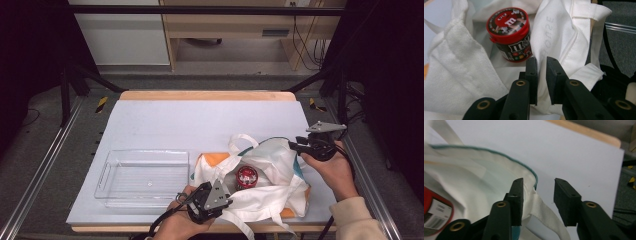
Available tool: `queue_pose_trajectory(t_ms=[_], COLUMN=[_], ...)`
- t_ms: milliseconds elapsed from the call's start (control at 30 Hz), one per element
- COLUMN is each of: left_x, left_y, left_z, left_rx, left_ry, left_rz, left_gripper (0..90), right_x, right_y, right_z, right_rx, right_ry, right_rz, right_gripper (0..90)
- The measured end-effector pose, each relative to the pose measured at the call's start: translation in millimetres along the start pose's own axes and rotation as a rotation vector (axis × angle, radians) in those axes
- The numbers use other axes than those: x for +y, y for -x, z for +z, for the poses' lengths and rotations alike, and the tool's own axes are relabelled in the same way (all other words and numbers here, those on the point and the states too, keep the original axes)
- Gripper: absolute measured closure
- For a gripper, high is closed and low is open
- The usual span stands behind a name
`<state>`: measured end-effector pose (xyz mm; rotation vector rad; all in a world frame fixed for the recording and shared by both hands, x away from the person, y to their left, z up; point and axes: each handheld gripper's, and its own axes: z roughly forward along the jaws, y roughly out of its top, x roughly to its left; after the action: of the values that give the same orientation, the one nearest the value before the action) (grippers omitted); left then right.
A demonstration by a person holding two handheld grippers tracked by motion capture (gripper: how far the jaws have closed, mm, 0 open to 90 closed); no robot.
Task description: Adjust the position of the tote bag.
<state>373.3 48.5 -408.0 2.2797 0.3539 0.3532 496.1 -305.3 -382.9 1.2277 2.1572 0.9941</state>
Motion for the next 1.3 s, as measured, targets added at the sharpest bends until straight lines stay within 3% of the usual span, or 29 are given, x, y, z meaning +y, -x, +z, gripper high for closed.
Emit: queue_pose_trajectory(t_ms=[133, 433, 567, 767, 900, 1000, 1200, 1300], left_x=[8.9, 29.9, 38.0, 53.8, 62.6, 65.6, 63.4, 67.1], left_y=[1.7, 4.9, -4.9, -31.2, -46.4, -54.4, -71.2, -74.3], left_z=[-4.1, -17.4, -19.7, -12.2, -1.2, 8.4, 21.6, 31.5], left_rx=[0.011, 0.033, 0.058, 0.12, 0.14, 0.179, 0.131, 0.154], left_ry=[0.016, 0.056, 0.07, 0.075, 0.056, 0.039, 0.01, -0.014], left_rz=[0.007, 0.035, 0.021, -0.006, -0.008, -0.004, -0.049, -0.031], left_gripper=[69.2, 60.0, 57.7, 54.2, 50.2, 48.0, 45.4, 45.2], right_x=[8.5, 16.8, 13.5, 6.5, -5.6, -18.3, -32.2, -36.4], right_y=[-7.4, -41.7, -54.9, -72.2, -83.5, -92.0, -100.9, -106.4], right_z=[-28.1, -56.9, -56.9, -61.1, -57.9, -51.0, -47.8, -41.4], right_rx=[0.021, 0.104, 0.147, 0.189, 0.229, 0.255, 0.311, 0.328], right_ry=[0.079, 0.117, 0.103, 0.101, 0.077, 0.051, 0.027, -0.011], right_rz=[-0.005, -0.091, -0.129, -0.17, -0.18, -0.188, -0.196, -0.211], right_gripper=[43.4, 37.9, 41.5, 45.0, 43.9, 39.4, 31.7, 29.3])
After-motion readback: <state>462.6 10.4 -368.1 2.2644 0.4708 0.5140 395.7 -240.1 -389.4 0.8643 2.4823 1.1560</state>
